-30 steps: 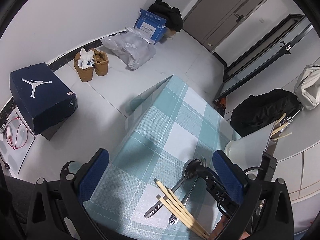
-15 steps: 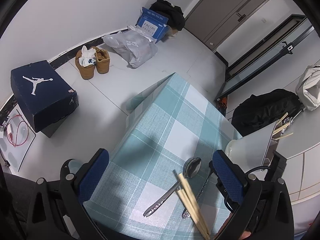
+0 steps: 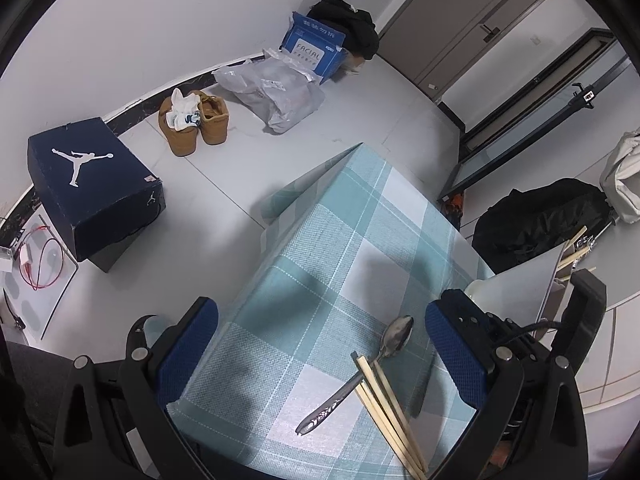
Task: Organize utensils
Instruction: 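Lower the right tool onto the silver fork handle and close on it, then lift the fork with the right tool while the left tool grasps the silver spoon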
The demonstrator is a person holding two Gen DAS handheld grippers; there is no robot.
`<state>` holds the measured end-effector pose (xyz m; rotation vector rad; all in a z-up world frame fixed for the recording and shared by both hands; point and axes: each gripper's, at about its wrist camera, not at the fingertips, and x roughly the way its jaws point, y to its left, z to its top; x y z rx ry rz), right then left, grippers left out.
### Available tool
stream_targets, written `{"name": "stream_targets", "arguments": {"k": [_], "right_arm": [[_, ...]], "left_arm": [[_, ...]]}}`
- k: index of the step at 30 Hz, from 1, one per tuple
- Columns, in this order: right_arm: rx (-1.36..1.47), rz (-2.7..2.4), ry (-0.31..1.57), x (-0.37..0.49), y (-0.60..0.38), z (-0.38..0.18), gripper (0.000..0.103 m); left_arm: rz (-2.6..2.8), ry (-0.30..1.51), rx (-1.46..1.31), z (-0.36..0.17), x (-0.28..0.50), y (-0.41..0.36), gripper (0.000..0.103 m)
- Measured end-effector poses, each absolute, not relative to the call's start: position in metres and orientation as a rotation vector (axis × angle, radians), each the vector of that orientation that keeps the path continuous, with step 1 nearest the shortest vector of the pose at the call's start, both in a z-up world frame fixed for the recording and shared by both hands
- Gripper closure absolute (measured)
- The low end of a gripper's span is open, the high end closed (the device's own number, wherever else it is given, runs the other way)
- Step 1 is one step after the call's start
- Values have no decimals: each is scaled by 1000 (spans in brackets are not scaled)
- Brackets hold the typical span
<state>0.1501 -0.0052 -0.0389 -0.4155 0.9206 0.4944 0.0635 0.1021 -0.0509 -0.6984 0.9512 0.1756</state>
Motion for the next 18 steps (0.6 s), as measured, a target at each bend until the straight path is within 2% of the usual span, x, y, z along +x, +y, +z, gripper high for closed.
{"name": "stream_targets", "arguments": {"k": [5,12,14,16,18], "right_arm": [[-476,524,971,148,-10,-47,100],[-395,497,1024,143,-39,-54,99],[-402,483,1015,139,-42,-55,95],[-407,479,1014,138,-43,-57,78],[-414,476,1004,139,-39,-59,76]], "left_arm": [[165,950,-706,-50,64,101,1],[170,956,-727,-52,63,105,1],[171,957,-731,-53,63,105,1],[172,959,-740,-53,63,104,1],[172,960,-745,-53,63,105,1]]}}
